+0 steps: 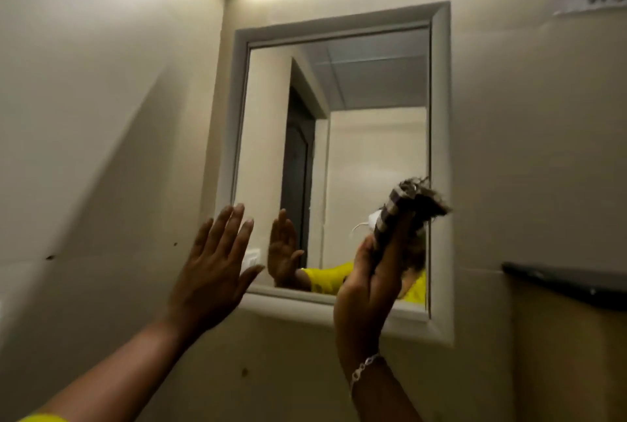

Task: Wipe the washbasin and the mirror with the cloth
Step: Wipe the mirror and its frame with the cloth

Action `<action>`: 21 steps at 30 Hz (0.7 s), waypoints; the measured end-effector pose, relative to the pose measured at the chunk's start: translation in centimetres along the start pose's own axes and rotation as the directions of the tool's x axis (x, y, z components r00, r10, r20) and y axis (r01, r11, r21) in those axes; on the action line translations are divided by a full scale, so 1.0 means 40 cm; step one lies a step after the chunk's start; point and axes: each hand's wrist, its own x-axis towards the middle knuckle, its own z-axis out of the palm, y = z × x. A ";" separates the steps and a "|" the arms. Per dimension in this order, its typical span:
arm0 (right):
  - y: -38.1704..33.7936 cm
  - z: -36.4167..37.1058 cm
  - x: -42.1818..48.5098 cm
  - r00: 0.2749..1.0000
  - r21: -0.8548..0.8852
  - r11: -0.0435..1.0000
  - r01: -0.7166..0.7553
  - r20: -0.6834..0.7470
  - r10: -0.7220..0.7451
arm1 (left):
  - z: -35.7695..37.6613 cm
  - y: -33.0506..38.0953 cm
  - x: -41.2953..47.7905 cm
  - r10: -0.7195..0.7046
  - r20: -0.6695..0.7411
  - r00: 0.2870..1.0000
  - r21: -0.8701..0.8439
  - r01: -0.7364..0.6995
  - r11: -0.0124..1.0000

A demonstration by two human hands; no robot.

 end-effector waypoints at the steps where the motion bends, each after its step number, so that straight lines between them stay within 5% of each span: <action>1: 0.017 0.015 0.045 0.995 -0.088 0.991 0.100 -0.008 -0.101 | 0.014 -0.010 0.044 0.005 -0.016 1.000 -0.008 -0.005 1.000; 5: 0.072 0.083 0.199 0.960 -0.206 0.938 0.278 0.034 -0.277 | 0.043 -0.040 0.194 0.018 -0.105 0.994 -0.032 -0.021 0.999; 13: 0.106 0.221 0.486 0.784 -0.547 0.604 0.580 0.173 -0.596 | 0.077 -0.106 0.382 -0.085 -0.221 0.972 -0.120 0.059 0.991; 17: 0.098 0.276 0.606 0.745 -0.710 0.387 0.588 0.289 -0.602 | 0.106 -0.159 0.425 -0.098 -0.275 0.957 -0.149 0.058 0.987; 21: 0.087 0.317 0.667 0.849 -0.813 0.317 0.488 0.359 -0.387 | 0.145 -0.206 0.453 -0.063 -0.281 0.958 -0.140 0.024 0.990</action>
